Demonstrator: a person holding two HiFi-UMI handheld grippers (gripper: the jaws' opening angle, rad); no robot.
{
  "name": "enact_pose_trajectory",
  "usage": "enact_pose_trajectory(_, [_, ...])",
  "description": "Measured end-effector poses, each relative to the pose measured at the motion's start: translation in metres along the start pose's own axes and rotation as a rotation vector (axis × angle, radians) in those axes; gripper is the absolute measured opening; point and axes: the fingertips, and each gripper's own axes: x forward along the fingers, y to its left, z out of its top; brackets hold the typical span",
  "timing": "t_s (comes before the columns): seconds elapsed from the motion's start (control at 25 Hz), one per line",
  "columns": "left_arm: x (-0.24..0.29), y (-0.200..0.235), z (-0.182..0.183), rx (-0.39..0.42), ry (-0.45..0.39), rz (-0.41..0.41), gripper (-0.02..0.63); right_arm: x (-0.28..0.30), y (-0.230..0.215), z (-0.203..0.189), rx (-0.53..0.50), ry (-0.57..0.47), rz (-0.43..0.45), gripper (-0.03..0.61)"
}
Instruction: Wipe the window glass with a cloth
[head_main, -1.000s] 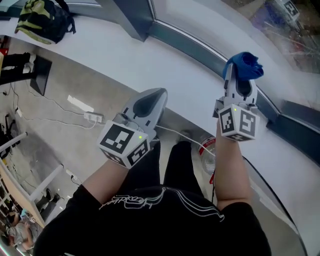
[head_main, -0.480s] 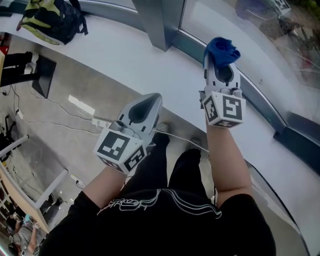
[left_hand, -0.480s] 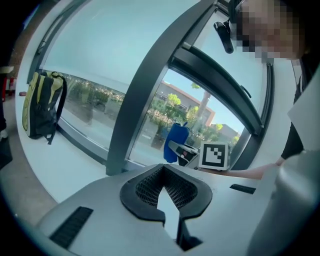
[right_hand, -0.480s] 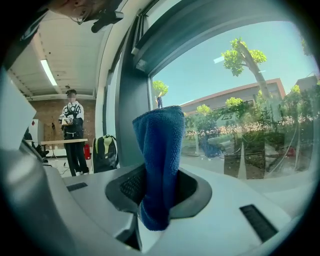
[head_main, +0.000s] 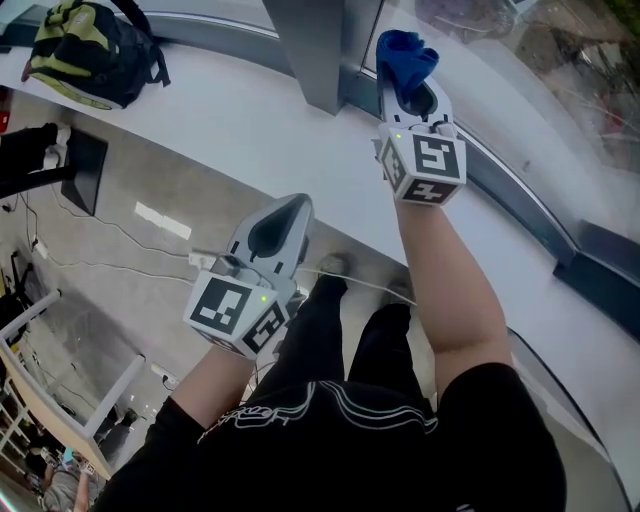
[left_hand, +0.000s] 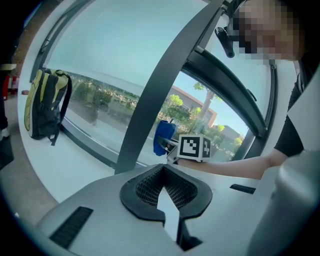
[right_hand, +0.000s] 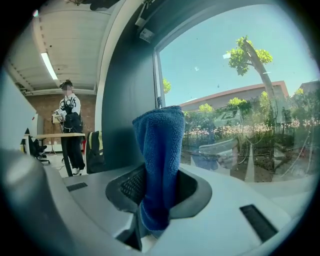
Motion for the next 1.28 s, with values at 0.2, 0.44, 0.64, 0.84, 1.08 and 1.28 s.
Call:
enact_pose_trajectory(0.2, [0.008, 0.006, -0.005, -0.004, 0.023, 0.000, 0.003, 0.014, -0.004, -0.008, 0.002, 0.016, -0.019, 0.094])
enact_pose_trajectory(0.44, [0.020, 0.001, -0.013, 0.005, 0.053, -0.013, 0.003, 0.008, -0.022, -0.016, -0.005, 0.013, -0.055, 0.094])
enact_pose_trajectory(0.64, [0.035, -0.007, -0.020, -0.001, 0.067, -0.013, 0.003, -0.014, -0.050, -0.027, 0.009, 0.018, -0.095, 0.094])
enact_pose_trajectory(0.84, [0.055, -0.035, -0.029, 0.013, 0.087, -0.044, 0.003, -0.049, -0.084, -0.037, 0.006, 0.026, -0.133, 0.094])
enact_pose_trajectory(1.08, [0.080, -0.084, -0.044, 0.038, 0.116, -0.101, 0.003, -0.098, -0.135, -0.048, 0.019, 0.032, -0.195, 0.094])
enact_pose_trajectory(1.28, [0.097, -0.129, -0.058, 0.052, 0.142, -0.144, 0.003, -0.146, -0.182, -0.054, 0.041, 0.027, -0.254, 0.094])
